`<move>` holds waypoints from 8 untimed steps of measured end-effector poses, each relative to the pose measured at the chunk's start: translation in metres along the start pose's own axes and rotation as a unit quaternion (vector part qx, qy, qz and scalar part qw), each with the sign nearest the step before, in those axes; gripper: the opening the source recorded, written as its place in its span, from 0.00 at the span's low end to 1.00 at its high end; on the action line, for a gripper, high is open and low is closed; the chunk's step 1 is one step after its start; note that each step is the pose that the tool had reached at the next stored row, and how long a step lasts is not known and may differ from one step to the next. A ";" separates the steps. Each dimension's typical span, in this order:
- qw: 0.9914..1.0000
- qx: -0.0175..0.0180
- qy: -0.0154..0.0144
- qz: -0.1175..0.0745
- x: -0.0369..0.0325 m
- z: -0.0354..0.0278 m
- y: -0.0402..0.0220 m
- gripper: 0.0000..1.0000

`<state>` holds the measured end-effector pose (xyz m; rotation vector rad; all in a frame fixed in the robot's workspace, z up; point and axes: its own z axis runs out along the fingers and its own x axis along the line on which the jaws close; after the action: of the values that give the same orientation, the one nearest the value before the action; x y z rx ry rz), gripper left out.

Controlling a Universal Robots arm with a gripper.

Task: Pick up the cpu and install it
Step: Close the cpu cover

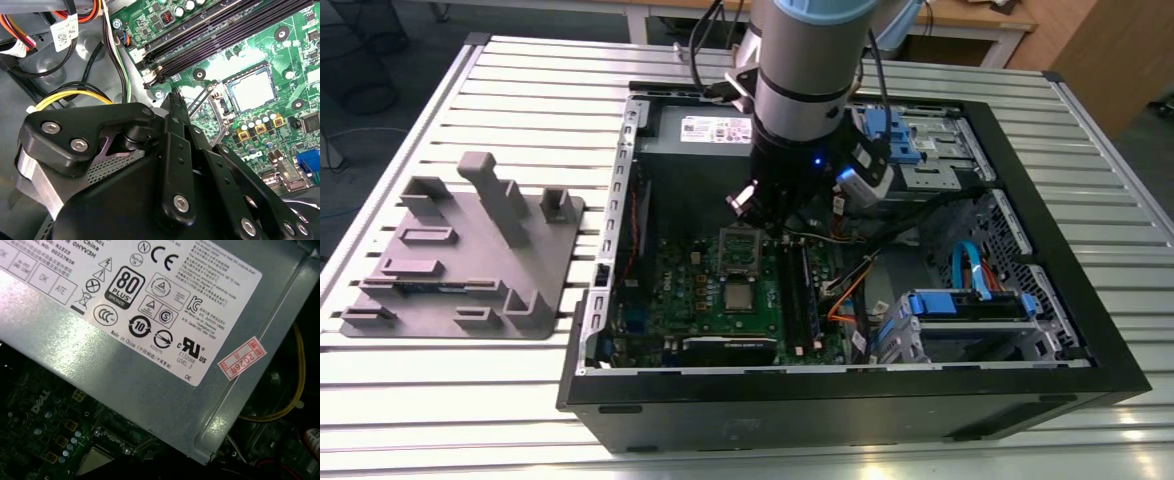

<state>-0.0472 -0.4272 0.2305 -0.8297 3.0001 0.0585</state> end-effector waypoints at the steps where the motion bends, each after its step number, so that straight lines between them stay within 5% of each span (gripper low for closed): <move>1: 1.000 0.000 0.000 0.000 0.0001 -0.0001 -0.0002 0.11; 8: 1.000 0.000 0.000 -0.001 0.0003 -0.0004 -0.0005 0.11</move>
<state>-0.0471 -0.4278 0.2308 -0.8317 2.9994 0.0587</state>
